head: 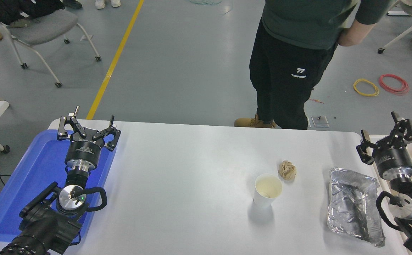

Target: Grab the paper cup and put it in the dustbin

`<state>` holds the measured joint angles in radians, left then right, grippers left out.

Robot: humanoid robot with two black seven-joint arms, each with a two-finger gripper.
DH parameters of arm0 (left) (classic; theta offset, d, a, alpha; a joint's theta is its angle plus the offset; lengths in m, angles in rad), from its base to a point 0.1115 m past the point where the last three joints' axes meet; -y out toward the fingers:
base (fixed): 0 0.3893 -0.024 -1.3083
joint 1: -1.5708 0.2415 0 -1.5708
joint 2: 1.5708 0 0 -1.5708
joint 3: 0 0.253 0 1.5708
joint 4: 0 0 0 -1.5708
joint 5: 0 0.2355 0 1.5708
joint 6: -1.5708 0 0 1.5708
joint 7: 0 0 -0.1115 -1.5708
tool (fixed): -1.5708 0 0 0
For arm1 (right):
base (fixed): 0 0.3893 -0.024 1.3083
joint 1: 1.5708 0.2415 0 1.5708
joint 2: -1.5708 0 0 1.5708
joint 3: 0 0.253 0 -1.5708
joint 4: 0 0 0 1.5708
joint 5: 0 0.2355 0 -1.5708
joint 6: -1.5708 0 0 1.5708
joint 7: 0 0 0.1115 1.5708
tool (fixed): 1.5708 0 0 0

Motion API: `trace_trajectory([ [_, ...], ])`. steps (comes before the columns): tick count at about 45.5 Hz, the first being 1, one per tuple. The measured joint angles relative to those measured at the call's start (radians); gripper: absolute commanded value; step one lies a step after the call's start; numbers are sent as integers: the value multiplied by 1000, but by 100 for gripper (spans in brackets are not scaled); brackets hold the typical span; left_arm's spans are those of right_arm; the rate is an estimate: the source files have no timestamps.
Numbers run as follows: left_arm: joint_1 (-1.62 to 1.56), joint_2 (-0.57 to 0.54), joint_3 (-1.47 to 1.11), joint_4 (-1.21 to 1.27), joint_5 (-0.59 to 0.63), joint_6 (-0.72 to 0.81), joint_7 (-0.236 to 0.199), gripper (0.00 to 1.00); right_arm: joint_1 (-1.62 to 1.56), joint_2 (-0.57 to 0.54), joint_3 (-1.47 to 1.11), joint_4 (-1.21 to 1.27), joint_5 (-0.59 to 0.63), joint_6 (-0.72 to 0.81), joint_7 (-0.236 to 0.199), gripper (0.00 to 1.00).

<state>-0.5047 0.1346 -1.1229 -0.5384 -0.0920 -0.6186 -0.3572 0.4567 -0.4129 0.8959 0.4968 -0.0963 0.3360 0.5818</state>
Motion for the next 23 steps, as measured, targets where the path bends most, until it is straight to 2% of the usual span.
trace_trajectory([
  [23, 0, 0, 0, 0, 0, 0, 1, 100, -5, -1, 0, -1, 0, 1, 0, 100],
])
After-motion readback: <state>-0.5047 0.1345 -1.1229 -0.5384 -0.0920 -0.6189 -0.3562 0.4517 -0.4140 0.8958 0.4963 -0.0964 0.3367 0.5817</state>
